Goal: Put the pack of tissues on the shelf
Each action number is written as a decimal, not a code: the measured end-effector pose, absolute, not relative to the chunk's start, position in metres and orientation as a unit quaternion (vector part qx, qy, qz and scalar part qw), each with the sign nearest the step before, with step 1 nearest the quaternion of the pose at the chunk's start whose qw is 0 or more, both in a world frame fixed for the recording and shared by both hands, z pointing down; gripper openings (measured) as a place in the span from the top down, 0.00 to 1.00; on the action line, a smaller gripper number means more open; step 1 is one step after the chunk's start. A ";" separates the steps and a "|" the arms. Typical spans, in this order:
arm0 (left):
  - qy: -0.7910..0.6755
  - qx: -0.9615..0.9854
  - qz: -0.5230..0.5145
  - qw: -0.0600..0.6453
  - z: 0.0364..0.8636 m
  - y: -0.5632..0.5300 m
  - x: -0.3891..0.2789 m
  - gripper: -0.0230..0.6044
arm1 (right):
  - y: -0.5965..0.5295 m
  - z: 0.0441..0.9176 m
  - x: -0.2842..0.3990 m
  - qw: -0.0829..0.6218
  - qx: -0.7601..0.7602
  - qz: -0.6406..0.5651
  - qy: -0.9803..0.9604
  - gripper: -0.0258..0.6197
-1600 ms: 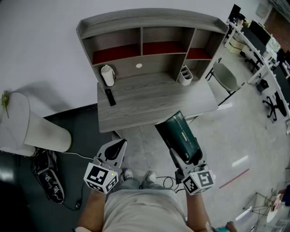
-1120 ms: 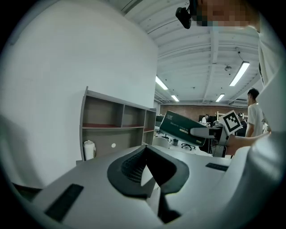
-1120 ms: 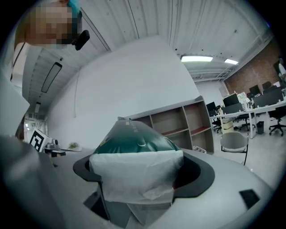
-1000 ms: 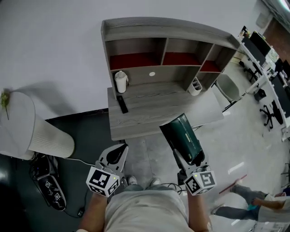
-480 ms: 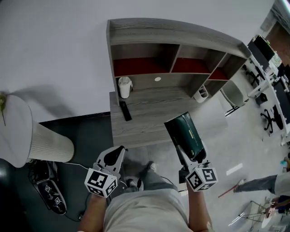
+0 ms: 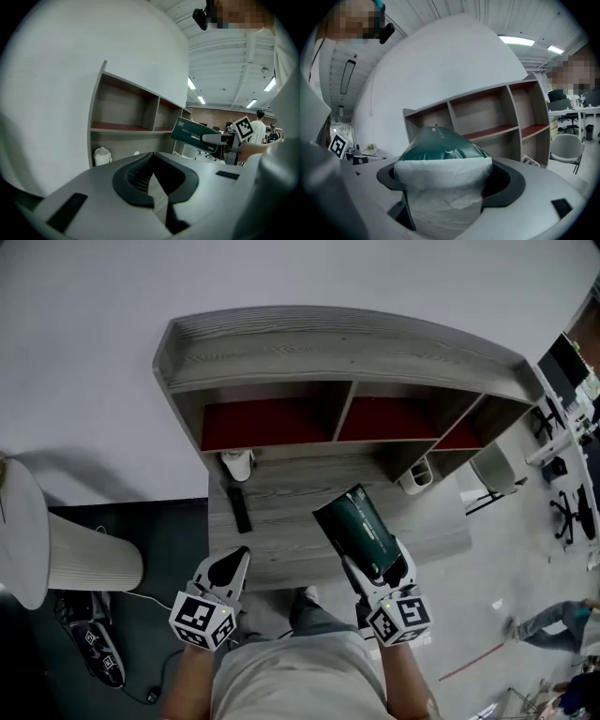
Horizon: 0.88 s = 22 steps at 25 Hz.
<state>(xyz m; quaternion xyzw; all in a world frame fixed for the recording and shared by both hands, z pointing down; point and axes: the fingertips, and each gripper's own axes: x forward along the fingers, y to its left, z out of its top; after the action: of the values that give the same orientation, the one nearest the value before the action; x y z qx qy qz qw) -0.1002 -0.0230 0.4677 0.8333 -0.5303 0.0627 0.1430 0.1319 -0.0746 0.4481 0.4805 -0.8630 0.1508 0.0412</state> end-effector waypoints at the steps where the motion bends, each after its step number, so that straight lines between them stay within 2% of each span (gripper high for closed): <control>1: -0.536 0.829 0.065 0.143 0.466 -0.035 -0.096 0.94 | -0.087 0.448 0.132 0.045 0.470 0.151 -0.869 0.22; 10: -0.581 0.797 0.064 0.153 0.460 -0.098 -0.086 0.94 | -0.166 0.439 0.098 0.051 0.380 0.151 -0.911 0.22; 22: -0.558 0.813 0.066 0.152 0.462 -0.145 -0.134 0.94 | -0.210 0.428 0.027 0.048 0.384 0.142 -0.911 0.22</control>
<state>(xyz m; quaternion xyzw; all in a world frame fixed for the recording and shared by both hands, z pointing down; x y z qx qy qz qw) -0.1335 -0.1446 0.4616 0.8129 -0.5583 0.0659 0.1519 0.0268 -0.2097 0.4278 0.3844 -0.9109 0.1423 0.0481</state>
